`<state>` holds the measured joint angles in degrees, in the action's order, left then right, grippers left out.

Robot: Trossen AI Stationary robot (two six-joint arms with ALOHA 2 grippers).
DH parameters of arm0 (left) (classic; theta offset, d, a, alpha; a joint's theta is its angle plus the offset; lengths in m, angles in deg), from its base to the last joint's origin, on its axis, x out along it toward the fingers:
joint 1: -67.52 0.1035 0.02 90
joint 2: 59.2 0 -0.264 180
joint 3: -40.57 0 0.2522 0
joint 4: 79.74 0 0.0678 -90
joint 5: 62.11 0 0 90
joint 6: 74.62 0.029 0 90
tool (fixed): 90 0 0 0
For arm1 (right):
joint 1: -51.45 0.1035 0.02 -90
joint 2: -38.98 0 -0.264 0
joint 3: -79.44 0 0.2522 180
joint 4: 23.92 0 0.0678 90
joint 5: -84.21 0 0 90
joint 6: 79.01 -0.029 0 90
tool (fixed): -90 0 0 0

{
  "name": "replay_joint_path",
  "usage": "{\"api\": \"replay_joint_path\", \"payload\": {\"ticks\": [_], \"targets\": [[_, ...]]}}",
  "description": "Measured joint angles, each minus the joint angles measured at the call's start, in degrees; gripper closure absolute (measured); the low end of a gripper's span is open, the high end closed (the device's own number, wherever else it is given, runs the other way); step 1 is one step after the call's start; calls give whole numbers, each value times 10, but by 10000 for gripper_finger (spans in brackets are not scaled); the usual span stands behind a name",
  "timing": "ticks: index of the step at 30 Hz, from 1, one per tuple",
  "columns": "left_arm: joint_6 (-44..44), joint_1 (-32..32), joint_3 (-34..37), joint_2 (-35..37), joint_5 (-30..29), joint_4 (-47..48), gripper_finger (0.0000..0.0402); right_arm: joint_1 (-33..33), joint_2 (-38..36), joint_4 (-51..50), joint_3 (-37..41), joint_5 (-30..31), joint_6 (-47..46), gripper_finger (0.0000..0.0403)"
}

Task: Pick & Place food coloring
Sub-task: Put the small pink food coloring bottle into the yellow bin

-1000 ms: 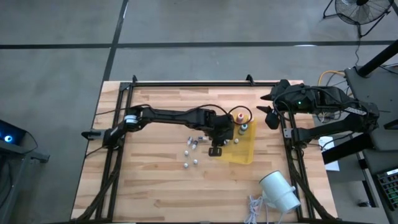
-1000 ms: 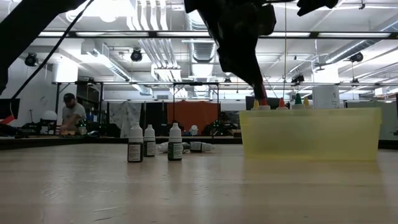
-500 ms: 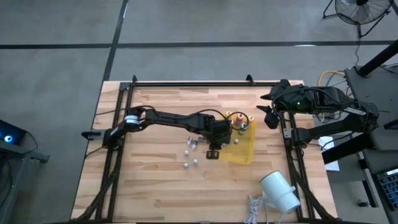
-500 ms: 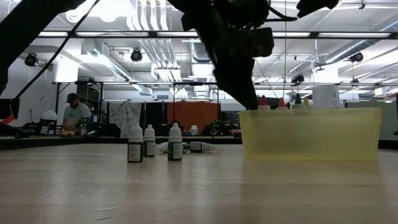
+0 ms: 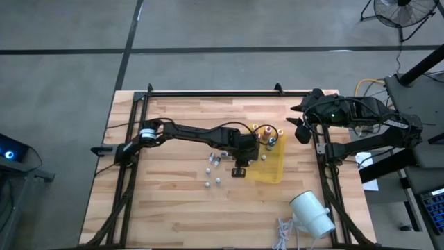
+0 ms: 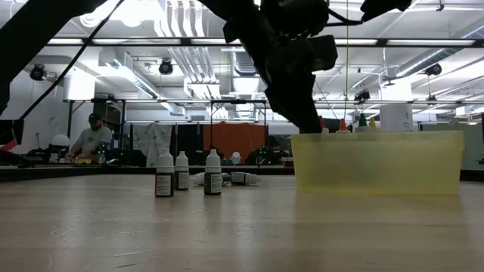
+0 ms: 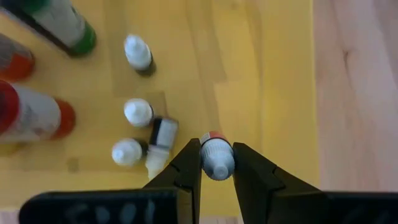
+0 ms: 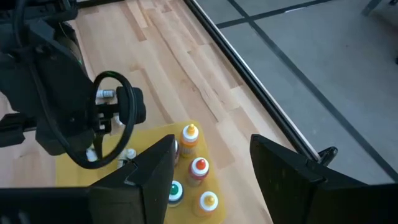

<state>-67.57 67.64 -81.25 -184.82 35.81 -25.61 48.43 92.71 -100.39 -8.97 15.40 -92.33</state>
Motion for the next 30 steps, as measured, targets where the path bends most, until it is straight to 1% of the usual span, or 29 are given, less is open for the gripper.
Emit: {"api": "replay_joint_path", "payload": {"ticks": [10, 14, 30], "targets": [[0, 2, 5, -6, 2, -15, 353, 0, 1, 0, 0, 0, 0, 202], [-1, 2, 6, -11, 4, -35, 353, 0, 1, 0, 0, 0, 0, 202], [-2, 2, 5, -27, 4, -14, 351, 0, 1, 0, 0, 0, 0, 202]]}}
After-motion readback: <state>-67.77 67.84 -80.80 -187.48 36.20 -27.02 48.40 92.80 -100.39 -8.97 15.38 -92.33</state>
